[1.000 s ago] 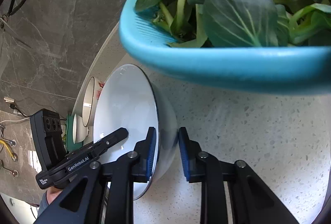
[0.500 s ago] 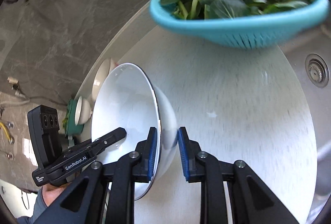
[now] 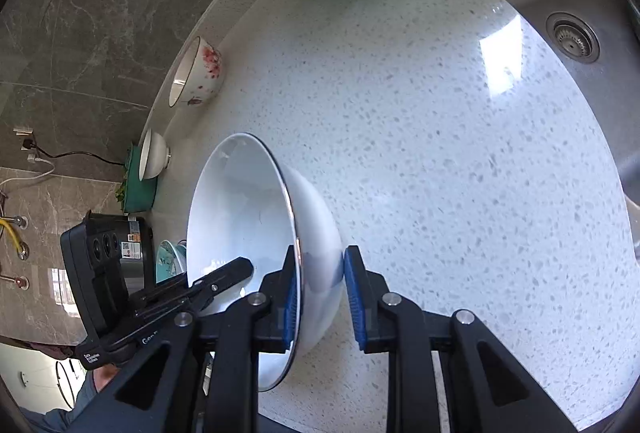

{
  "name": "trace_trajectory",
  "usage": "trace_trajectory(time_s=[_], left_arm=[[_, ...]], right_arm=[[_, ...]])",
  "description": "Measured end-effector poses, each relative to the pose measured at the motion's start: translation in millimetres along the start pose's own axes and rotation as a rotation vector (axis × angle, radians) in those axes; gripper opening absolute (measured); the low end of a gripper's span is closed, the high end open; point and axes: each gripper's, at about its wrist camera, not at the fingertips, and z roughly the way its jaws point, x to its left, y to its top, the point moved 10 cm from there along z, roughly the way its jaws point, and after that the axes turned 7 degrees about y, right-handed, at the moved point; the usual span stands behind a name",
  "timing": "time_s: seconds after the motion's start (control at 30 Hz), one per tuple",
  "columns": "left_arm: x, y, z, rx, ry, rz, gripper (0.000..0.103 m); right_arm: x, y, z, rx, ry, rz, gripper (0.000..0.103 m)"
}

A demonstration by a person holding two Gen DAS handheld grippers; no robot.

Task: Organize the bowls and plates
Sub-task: 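Carry the large white bowl, set it on the countertop, open gripper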

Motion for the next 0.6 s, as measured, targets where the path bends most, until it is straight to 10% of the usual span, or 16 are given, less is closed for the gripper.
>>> trace_trajectory(time_s=[0.6], left_arm=[[-0.9,8.6,5.0,-0.041,0.060,0.004,0.013]], right_arm=[[-9.2,-10.6,0.3,-0.001,0.043,-0.001,0.037]])
